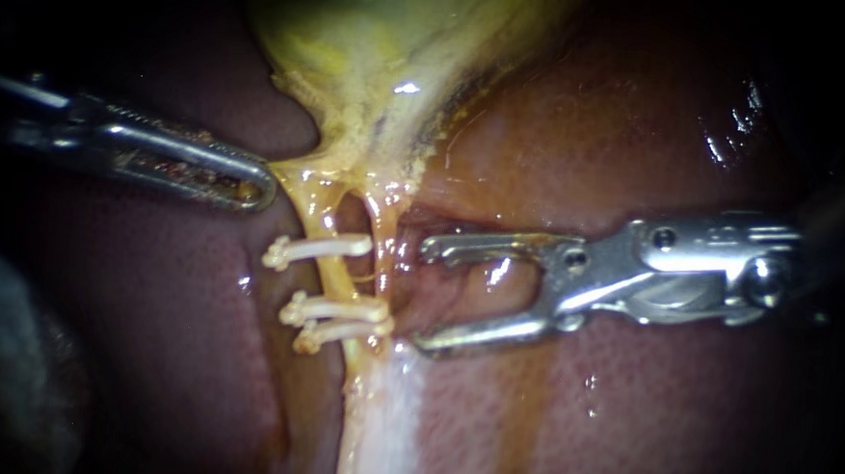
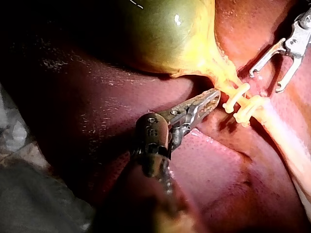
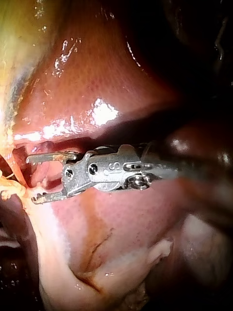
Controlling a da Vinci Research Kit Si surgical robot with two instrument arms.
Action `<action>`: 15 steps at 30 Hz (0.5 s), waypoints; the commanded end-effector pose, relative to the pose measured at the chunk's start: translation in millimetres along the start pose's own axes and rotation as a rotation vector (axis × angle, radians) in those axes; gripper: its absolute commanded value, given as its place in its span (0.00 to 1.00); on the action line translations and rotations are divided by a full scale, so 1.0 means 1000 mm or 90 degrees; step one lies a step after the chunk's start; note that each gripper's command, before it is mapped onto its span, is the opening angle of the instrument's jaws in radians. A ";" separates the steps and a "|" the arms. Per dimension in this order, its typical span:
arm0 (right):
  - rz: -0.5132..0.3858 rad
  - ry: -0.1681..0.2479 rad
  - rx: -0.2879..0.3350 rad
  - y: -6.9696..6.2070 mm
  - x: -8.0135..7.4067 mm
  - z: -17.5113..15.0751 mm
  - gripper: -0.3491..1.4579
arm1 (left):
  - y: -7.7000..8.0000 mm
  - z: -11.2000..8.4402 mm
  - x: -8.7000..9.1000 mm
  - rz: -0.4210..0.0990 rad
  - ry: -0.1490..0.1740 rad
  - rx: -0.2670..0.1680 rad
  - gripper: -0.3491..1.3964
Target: Going back third clip left tube
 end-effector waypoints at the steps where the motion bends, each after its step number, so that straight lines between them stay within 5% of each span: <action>1: -0.002 0.000 0.000 -0.0001 0.0000 -0.0006 0.47 | 0.0000 0.0000 0.0000 0.000 0.000 0.000 0.00; 15: -0.018 0.002 -0.009 -0.0001 -0.0006 -0.0048 0.47 | 0.0001 0.0010 -0.0001 0.000 0.002 0.004 0.00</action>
